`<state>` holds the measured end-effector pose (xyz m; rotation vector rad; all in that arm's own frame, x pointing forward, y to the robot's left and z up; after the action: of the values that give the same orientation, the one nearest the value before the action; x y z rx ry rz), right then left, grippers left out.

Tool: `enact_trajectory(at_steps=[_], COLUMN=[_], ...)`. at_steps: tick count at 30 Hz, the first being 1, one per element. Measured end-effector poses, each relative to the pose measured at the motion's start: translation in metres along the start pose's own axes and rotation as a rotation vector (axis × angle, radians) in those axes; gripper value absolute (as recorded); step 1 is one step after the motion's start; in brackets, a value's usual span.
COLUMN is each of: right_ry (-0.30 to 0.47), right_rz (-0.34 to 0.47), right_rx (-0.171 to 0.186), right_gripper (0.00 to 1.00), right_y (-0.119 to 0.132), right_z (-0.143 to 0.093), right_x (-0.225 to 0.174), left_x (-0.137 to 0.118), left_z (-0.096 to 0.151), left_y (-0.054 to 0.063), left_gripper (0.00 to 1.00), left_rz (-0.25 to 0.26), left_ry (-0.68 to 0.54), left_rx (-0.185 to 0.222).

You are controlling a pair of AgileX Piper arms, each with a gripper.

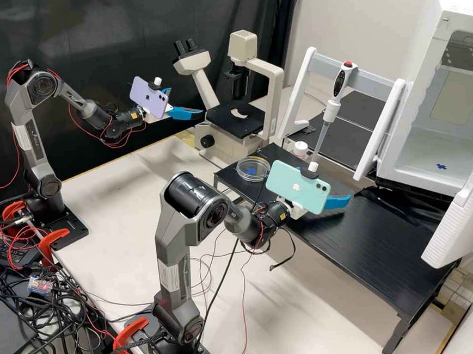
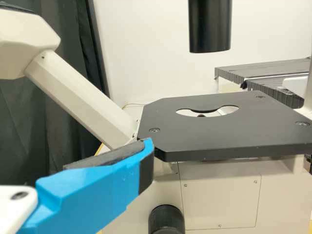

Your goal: Move the petri dish to the incubator

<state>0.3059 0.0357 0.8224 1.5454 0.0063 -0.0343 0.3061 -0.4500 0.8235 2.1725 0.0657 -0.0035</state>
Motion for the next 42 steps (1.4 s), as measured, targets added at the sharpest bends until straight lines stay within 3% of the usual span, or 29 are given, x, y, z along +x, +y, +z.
enact_trajectory(at_steps=[10, 14, 23, 31, 33, 39, 42], right_ry=[-0.002, 0.016, 0.206, 0.360, 0.401, 0.383, 0.346], right_rz=[-0.002, 0.009, 0.042, -0.081, -0.132, -0.204, -0.228], right_rx=[0.000, 0.015, 0.025, -0.052, -0.086, -0.122, -0.121], right_gripper=[1.00, 1.00, 1.00, 1.00, 1.00, 1.00, 1.00], right_y=[0.000, 0.004, 0.002, -0.036, -0.051, -0.080, -0.089], right_z=[0.000, -0.004, -0.035, -0.062, -0.069, -0.067, -0.060], right_x=[-0.004, -0.015, -0.057, -0.080, -0.083, -0.080, -0.077], left_x=[0.000, 0.000, 0.000, 0.000, 0.000, 0.000, 0.000], left_z=[0.000, 0.000, 0.000, 0.000, 0.000, 0.000, 0.000], left_y=[0.000, 0.000, 0.000, 0.000, 0.000, 0.000, 0.000], left_gripper=[1.00, 1.00, 1.00, 1.00, 1.00, 1.00, 1.00], left_rz=[0.000, 0.000, 0.000, 0.000, 0.000, 0.000, 0.000], left_ry=[0.000, 0.000, 0.000, 0.000, 0.000, 0.000, 0.000], left_rx=[0.000, 0.000, 0.000, 0.000, 0.000, 0.000, 0.000])
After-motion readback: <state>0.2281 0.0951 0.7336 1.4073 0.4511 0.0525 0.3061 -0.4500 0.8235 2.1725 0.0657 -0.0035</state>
